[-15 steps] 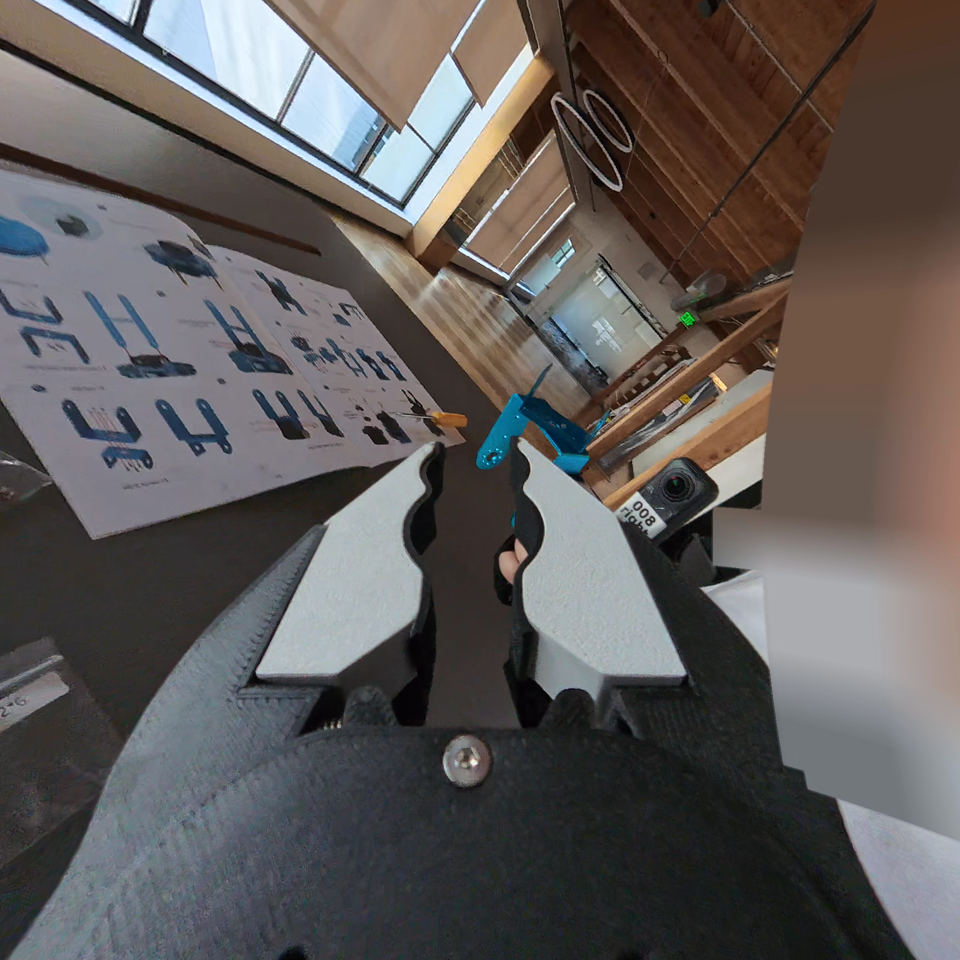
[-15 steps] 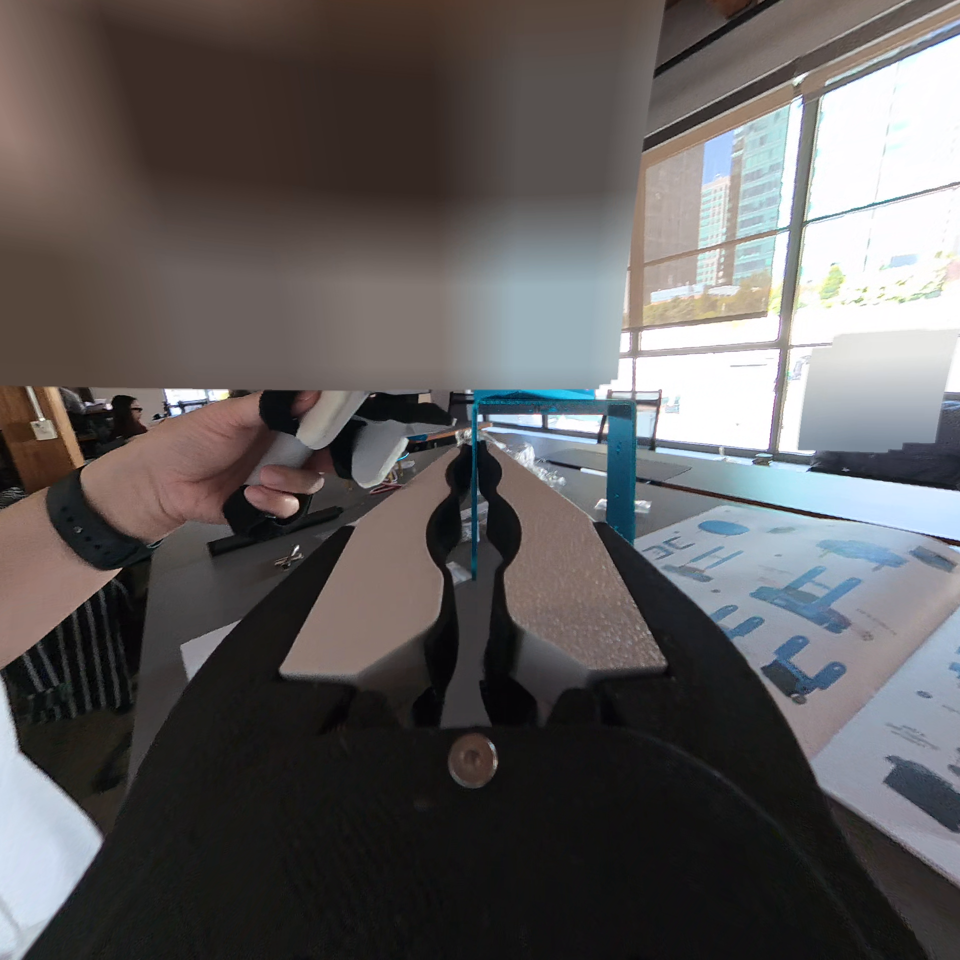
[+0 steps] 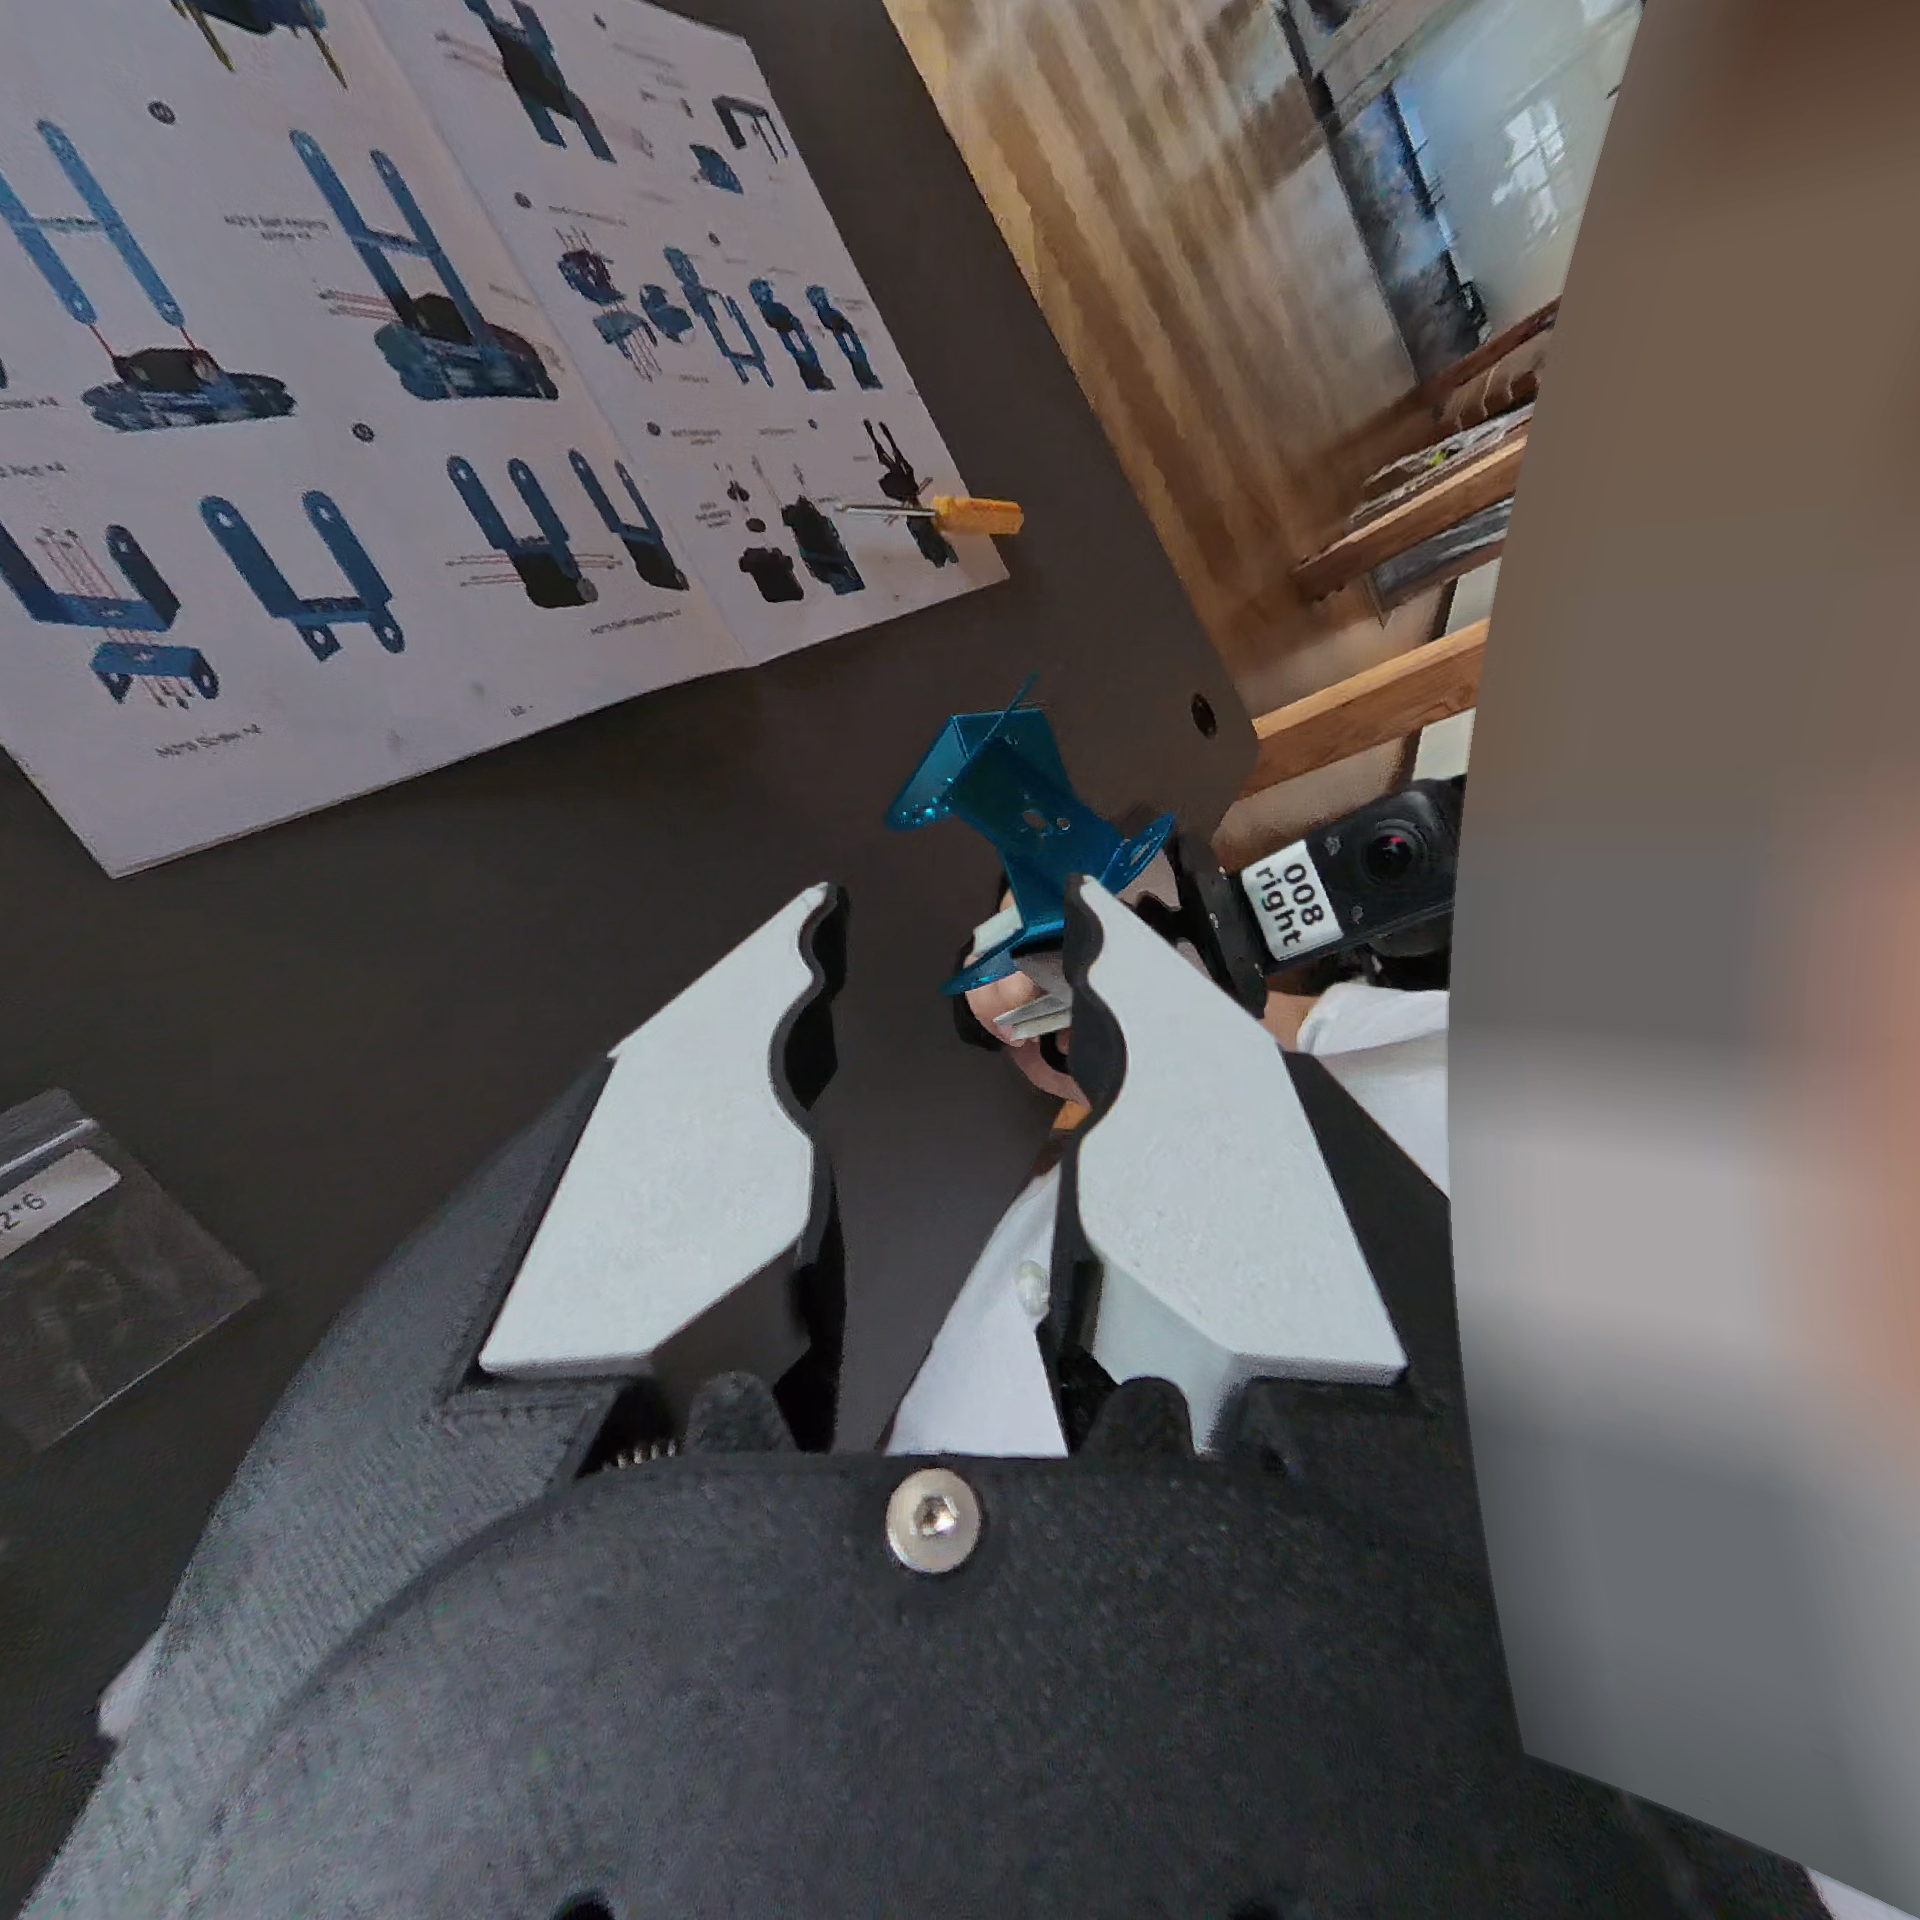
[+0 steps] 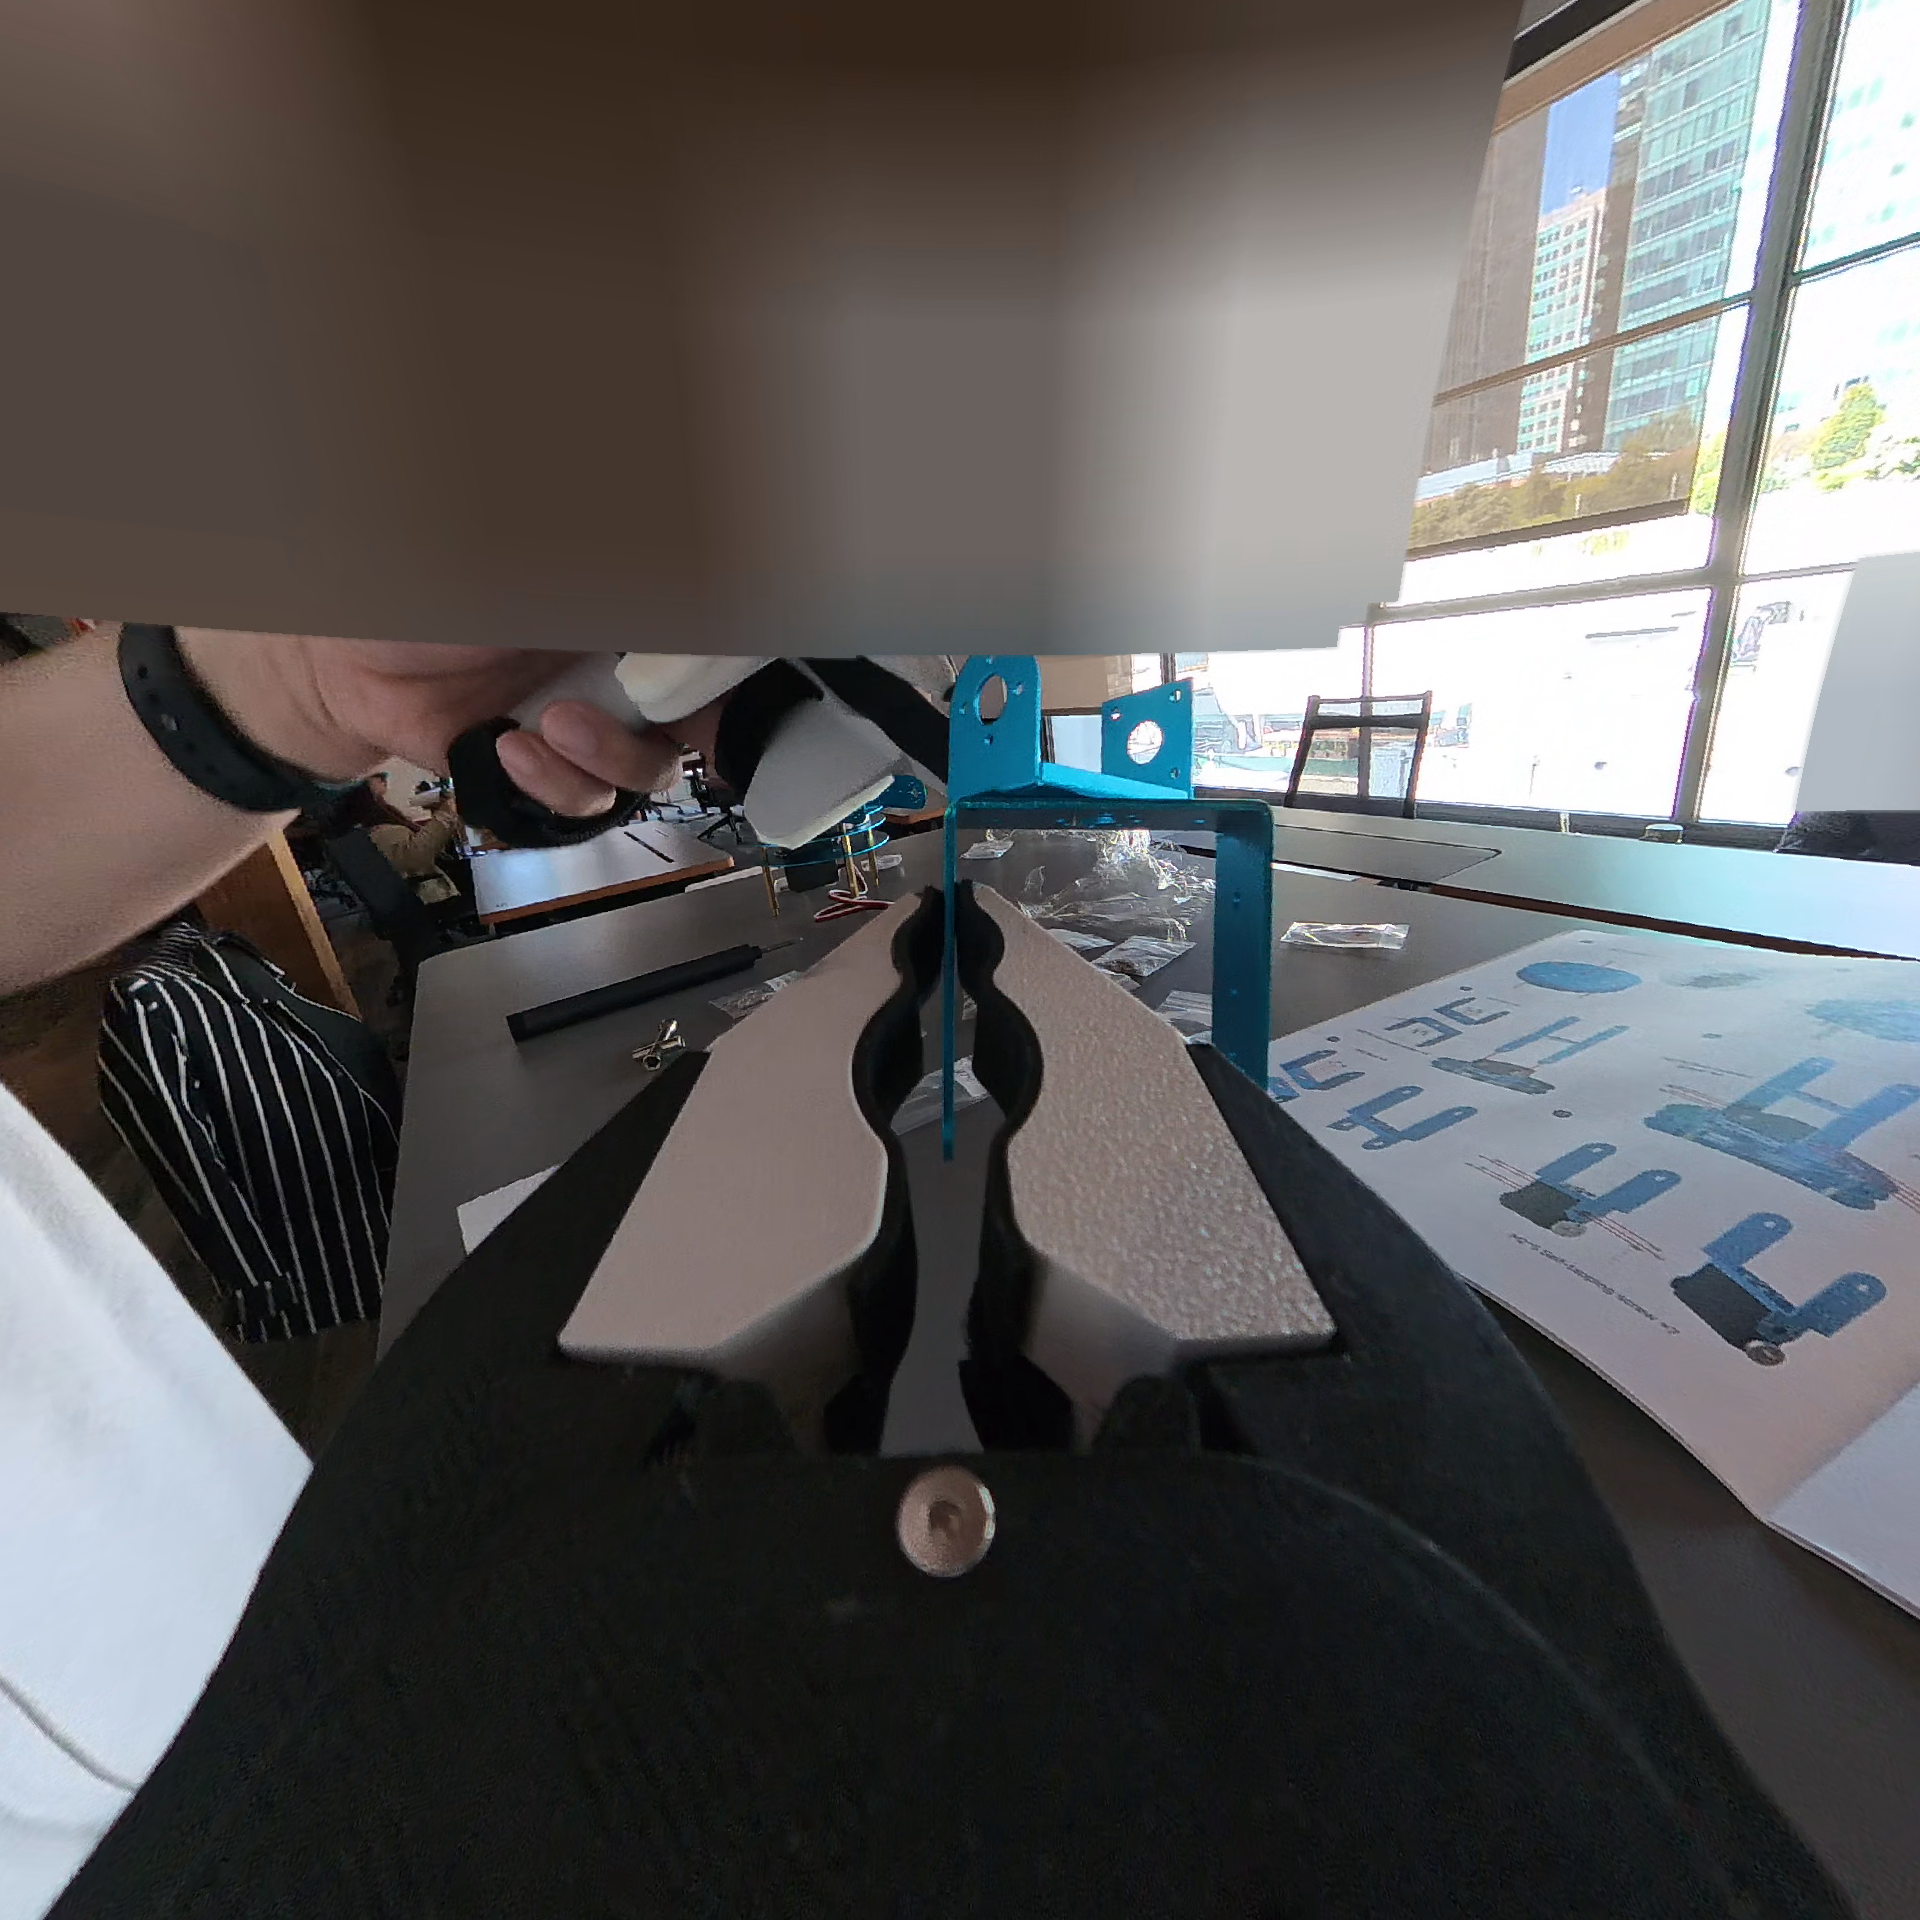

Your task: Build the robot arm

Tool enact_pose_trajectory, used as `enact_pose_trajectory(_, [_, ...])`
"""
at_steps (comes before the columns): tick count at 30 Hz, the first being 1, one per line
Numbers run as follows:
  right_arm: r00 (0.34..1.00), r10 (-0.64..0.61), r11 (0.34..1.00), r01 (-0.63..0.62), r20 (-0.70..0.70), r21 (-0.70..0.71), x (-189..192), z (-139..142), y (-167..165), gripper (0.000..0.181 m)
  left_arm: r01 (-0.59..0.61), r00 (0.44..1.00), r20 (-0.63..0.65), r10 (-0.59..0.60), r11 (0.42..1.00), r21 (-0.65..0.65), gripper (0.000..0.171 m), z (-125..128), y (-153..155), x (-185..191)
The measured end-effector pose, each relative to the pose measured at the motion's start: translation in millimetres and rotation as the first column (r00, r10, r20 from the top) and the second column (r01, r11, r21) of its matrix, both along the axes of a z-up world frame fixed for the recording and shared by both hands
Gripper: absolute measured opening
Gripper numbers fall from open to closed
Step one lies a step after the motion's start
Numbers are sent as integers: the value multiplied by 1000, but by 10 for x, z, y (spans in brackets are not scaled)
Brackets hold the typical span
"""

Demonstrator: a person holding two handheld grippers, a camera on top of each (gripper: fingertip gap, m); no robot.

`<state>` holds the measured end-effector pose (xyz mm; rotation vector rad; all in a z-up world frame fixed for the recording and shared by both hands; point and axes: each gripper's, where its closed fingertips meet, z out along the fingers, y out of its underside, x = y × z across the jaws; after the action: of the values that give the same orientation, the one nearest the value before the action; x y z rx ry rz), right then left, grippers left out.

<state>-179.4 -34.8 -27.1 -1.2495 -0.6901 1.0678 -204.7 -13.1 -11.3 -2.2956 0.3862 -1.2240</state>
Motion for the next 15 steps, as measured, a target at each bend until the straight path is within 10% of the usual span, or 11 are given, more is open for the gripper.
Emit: enact_pose_trajectory(15, [999,-37,998,36,19,52,10,56,20,0,73,988,-126,-93,985,-156,48,220,96,65])
